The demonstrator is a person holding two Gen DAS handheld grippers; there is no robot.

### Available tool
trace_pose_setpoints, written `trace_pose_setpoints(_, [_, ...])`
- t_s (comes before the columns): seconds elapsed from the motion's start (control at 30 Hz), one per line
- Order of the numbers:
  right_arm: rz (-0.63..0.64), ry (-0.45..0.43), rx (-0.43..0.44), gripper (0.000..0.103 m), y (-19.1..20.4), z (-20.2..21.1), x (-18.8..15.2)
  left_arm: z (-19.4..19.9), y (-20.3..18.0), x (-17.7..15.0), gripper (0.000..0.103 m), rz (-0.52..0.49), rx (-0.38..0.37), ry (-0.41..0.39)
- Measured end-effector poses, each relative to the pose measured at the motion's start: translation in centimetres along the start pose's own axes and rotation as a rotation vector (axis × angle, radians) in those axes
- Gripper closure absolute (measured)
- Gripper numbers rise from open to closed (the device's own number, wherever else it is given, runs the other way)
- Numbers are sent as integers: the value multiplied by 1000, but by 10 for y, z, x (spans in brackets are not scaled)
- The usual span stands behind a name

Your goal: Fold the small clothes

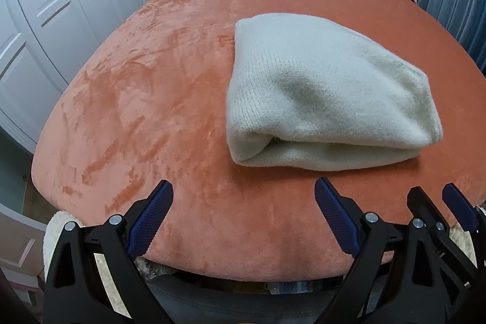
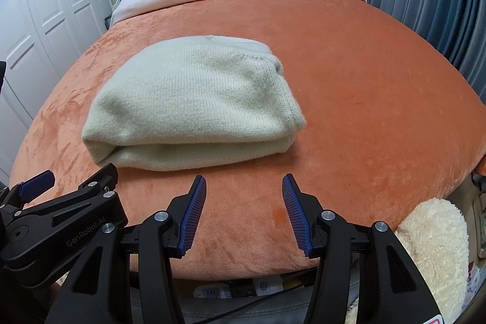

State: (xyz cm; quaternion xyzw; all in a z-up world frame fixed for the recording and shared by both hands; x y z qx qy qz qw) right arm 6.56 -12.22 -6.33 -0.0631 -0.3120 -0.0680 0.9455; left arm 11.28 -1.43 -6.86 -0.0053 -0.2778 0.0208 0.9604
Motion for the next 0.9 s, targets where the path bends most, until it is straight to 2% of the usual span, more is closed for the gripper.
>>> trace_pose_setpoints(0.1, [7,33,0,51,2,-2,0,-4,1,-2,11,-5,1,46])
trace_pose_setpoints(0.27, [5,78,12,51,5,-5,-2,-3,2,-5,10,-26,28,41])
trace_pose_setpoints(0.43, [-8,93,2,51,5,-9,-5,-6,4,-10,10,-8,-1,81])
trace_pose_setpoints(0.9, [-18,110,-7,51,4,-13,-11,-6,4,-15,10,-2,19,78])
Point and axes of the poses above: each gripper's, at about its wrist camera, not at the fingertips, and z roughly against the way its jaws point, y to its left, x to its top, the point moved 4 cm from there along -z, roughly the way its jaws point, and after that the axes turned 10 degrees about z, right-handed, at the moved point
